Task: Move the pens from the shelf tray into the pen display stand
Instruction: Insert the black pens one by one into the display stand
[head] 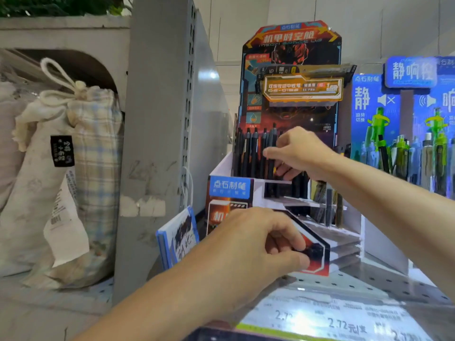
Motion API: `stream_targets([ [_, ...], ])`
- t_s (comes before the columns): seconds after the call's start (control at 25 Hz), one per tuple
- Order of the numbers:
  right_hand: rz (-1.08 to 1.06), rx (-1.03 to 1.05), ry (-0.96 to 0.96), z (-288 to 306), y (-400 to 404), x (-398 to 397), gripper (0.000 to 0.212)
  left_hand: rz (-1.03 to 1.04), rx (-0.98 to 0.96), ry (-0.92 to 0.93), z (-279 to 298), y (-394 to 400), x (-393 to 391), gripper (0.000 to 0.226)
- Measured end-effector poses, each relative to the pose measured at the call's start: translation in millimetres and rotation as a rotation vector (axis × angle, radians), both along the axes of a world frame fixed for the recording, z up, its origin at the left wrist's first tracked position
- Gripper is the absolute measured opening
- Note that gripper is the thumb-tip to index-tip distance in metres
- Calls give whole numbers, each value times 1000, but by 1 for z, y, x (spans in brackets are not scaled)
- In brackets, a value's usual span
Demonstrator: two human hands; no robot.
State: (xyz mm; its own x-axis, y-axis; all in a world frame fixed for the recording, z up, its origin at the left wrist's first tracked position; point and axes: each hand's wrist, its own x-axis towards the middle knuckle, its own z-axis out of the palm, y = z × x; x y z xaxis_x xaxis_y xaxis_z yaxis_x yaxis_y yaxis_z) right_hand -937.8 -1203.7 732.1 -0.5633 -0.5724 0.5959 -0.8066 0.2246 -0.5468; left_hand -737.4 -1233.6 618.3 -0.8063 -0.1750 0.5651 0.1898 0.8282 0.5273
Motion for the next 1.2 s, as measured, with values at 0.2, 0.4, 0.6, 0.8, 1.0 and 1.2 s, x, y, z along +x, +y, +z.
stream_targets([
  [0.2,-8,41,-6,5,-1,4,26,-24,12,-43,-11,1,2,13],
  [0.4,-2,84,-74,12,5,6,26,-3,11,-60,-19,5,4,6],
  [0.6,-23,112,-45,14,3,9,26,10,26,-65,-19,8,4,6],
  [0.8,-29,137,-68,12,2,12,25,7,42,-72,-19,8,5,5],
  [1.0,-40,166,-96,13,5,11,28,16,61,-61,-20,8,4,3],
  [1.2,-55,165,-67,7,5,12,28,-3,73,-61,-21,8,3,4],
])
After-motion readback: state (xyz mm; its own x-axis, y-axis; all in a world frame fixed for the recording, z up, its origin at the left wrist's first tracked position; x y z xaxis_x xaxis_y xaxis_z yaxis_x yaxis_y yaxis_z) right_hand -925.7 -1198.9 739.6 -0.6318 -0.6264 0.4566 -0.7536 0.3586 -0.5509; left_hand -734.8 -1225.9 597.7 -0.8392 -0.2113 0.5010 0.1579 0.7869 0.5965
